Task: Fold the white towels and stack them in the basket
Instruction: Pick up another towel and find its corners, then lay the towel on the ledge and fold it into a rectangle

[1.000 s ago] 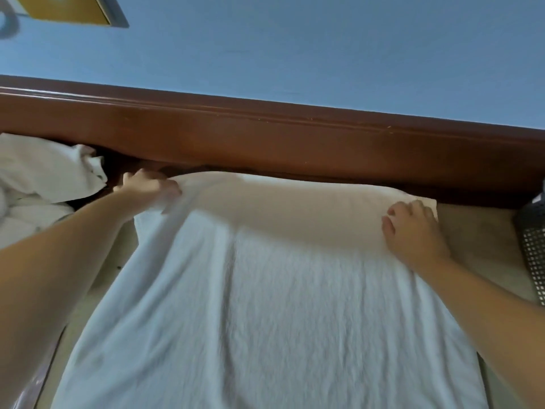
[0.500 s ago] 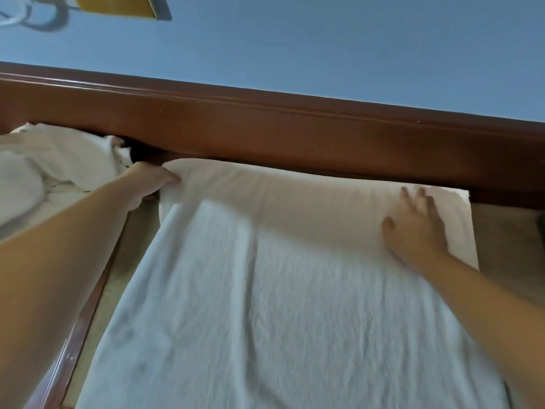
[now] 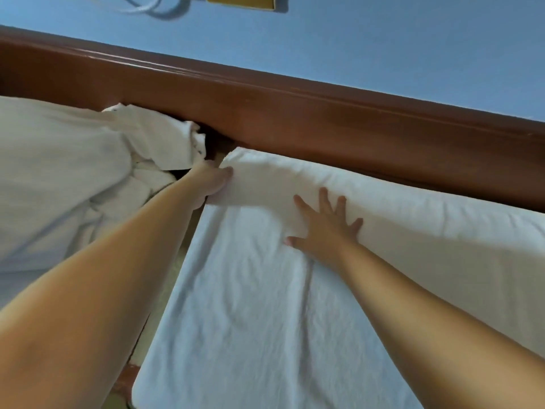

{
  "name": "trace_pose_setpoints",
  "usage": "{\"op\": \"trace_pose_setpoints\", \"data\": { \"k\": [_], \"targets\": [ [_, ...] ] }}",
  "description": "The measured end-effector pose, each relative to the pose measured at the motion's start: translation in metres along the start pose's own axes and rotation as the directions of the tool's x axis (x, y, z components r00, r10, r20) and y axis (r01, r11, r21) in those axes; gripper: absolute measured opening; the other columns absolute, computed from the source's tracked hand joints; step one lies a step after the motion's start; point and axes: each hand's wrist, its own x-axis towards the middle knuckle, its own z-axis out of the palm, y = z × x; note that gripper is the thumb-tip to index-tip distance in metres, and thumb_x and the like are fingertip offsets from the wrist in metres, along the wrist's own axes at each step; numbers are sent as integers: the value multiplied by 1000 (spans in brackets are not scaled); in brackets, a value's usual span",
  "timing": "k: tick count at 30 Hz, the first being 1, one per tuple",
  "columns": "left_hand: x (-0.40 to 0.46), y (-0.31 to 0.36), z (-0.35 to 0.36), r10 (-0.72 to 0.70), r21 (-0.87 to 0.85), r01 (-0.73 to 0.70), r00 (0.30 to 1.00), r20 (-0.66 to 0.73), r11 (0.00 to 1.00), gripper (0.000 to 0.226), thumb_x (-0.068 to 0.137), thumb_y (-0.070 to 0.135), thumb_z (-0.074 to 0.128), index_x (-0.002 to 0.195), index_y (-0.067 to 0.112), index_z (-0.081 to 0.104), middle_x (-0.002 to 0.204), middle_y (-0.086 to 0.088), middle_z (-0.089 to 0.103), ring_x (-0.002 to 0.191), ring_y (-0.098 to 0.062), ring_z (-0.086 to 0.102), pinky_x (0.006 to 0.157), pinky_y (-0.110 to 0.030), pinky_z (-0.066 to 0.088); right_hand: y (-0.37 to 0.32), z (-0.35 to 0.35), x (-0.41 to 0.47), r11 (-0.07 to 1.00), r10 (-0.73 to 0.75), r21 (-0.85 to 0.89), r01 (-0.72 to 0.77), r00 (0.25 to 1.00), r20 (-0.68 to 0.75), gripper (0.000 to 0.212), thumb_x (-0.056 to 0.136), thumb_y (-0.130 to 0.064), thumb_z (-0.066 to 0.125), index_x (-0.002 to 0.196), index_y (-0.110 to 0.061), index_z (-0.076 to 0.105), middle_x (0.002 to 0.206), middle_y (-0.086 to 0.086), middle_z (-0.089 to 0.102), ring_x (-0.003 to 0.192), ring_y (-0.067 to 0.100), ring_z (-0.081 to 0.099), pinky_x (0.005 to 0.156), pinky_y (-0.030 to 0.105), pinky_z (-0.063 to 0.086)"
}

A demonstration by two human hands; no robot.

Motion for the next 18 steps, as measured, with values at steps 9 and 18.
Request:
{"op": "trace_pose_setpoints", "data": {
  "k": [9,18],
  "targets": [
    [-50,-49,-20,2,312,-24,997,71,950,52,96,57,60,115,8,62,109,-6,64,97,-26,61,76,-33,45,-13,-9,-1,995,92,-39,-91,996,16,105,76,-81,68,153,-67,-2,169,-11,-28,157,36,-18,115,78,15],
    [-130,-138,-22,33,152,-25,998,-55,988,30,106,46,48,110,16,51,91,-7,64,75,-24,59,62,-37,43,-75,7,-25,921,-166,-363,143,986,-34,82,101,-20,51,165,-38,3,172,1,-19,159,33,-14,124,65,11]
  ]
}}
